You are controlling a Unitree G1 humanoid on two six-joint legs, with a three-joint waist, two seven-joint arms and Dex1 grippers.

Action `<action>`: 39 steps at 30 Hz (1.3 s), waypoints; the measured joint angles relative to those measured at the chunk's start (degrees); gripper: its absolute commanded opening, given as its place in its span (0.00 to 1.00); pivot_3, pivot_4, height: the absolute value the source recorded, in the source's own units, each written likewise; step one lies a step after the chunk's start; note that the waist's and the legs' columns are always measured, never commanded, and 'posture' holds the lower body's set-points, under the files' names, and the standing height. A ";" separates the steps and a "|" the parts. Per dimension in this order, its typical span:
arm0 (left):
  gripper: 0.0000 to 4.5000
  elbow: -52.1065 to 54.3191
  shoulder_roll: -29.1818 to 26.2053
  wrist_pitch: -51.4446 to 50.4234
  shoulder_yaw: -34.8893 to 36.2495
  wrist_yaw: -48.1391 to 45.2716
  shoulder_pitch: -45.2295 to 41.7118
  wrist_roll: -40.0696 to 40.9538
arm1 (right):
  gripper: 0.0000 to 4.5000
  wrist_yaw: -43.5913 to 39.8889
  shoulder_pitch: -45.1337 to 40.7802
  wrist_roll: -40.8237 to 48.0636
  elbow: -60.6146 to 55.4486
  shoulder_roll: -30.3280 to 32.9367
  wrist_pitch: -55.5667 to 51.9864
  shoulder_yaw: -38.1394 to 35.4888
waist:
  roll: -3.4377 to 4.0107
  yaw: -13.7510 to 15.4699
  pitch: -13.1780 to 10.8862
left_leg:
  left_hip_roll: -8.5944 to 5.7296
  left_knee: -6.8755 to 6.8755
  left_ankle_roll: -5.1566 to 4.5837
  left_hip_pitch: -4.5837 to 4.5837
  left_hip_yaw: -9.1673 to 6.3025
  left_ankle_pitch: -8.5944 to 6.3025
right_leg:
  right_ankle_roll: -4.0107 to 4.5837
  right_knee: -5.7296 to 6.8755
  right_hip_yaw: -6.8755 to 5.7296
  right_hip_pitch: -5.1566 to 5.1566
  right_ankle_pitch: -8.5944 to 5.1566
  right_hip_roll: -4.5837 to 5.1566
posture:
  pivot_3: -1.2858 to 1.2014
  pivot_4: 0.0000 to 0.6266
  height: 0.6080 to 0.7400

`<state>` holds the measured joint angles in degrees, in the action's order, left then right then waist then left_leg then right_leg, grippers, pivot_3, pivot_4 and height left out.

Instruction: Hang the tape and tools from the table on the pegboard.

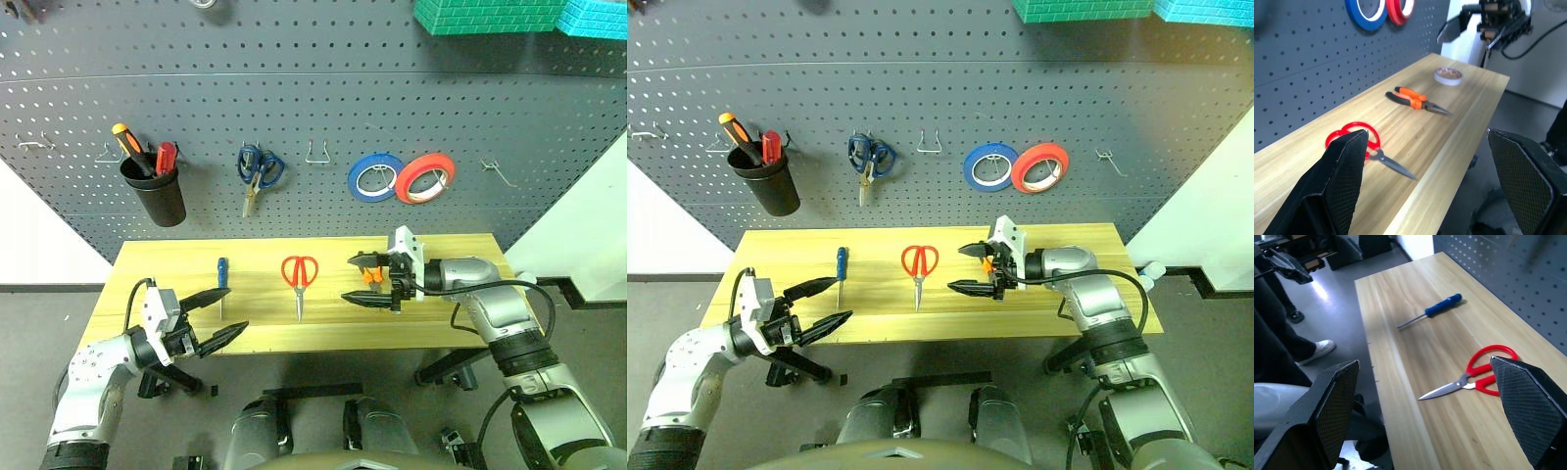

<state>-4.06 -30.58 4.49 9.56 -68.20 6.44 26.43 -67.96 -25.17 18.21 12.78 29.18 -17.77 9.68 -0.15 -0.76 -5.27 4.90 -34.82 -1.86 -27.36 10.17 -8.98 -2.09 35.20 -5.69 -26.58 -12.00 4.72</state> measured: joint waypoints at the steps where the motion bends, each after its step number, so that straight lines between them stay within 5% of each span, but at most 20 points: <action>1: 0.90 -0.11 0.00 0.12 -0.03 -0.20 0.04 -0.03 | 1.00 0.19 0.01 0.00 0.00 0.02 0.06 -0.22 | 0.04 0.01 -0.05 | 0.00 0.00 0.00 0.00 0.00 0.00 | 0.00 0.00 0.00 0.00 0.00 0.01 | 0.52 0.18 0.92; 21: 0.90 0.59 0.05 -0.58 -1.98 4.83 -0.83 -3.62 | 1.00 5.86 0.68 -3.10 3.40 5.83 -0.54 -3.83 | 0.26 0.02 -2.65 | -0.07 -0.21 -0.05 0.00 -0.08 -0.03 | 0.00 0.03 -0.12 0.04 -0.01 0.30 | 0.51 0.33 0.92; 39: 0.90 6.03 2.65 -19.36 -14.07 15.51 -20.97 -8.83 | 1.00 16.06 -1.51 -8.42 7.20 10.94 -12.18 -6.52 | 0.22 -0.50 -11.29 | -0.06 -0.93 -0.11 -0.12 -0.15 0.01 | -0.01 0.88 -0.83 0.14 0.00 0.87 | 0.47 0.59 0.92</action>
<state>1.97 -27.93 -14.87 -4.51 -52.69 -14.53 17.60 -51.90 -26.68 9.79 19.98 40.11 -29.95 3.16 0.06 -1.25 -16.57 4.84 -35.75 -1.97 -27.48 10.02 -8.97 -2.10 36.08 -6.52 -26.44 -12.00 5.59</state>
